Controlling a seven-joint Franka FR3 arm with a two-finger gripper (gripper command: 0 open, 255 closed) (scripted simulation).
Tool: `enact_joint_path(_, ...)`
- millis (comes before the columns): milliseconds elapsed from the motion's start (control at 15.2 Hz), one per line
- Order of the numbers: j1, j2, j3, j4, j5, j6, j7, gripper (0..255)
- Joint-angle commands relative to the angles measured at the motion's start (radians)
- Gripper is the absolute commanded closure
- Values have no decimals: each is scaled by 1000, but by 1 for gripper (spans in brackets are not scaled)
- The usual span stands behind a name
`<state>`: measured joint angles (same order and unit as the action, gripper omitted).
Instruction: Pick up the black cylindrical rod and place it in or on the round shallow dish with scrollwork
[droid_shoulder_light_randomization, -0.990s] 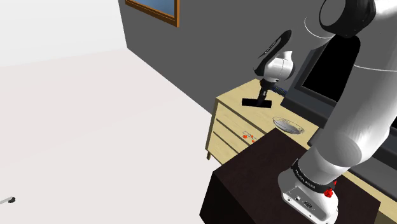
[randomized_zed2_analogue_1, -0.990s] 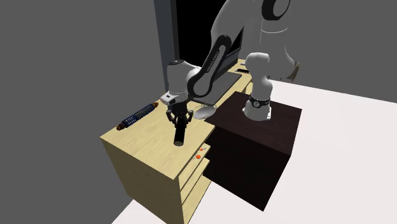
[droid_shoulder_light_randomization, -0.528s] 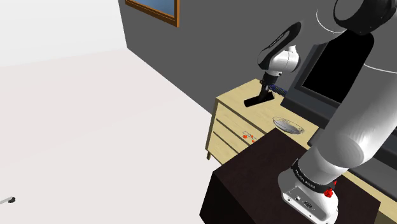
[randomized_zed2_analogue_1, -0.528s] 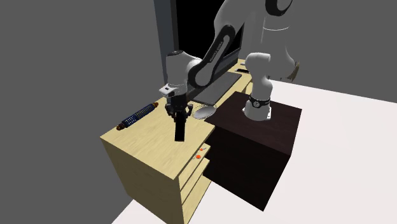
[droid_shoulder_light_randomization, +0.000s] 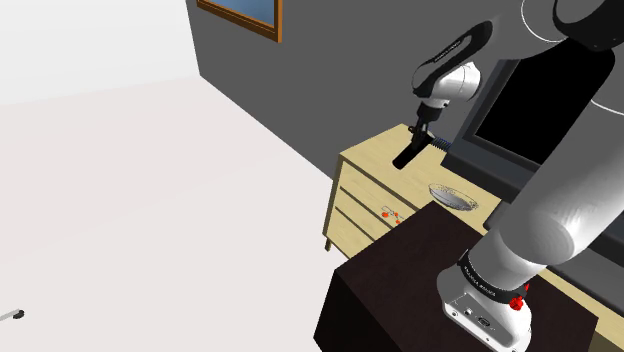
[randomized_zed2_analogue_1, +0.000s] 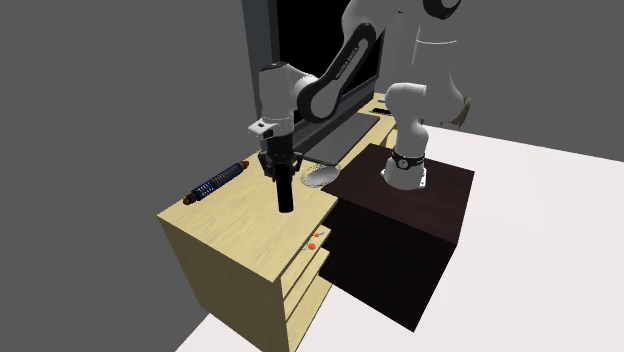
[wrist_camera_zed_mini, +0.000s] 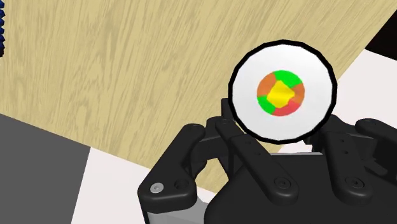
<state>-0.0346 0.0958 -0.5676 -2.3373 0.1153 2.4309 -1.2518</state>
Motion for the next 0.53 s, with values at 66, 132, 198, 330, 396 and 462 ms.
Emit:
enact_joint_path(66, 3, -31, -5, 9, -29, -34, 20, 255)
enact_joint_path(132, 0, -68, -15, -30, -58, -26, 28, 255)
enact_joint_path(198, -6, -107, -23, -67, -88, -20, 36, 255)
enact_joint_path(330, -24, -184, -36, -140, -154, -12, 55, 255)
enact_joint_path(396, -37, -223, -41, -174, -188, -11, 65, 255)
enact_joint_path(462, -53, -262, -44, -208, -222, -12, 73, 255)
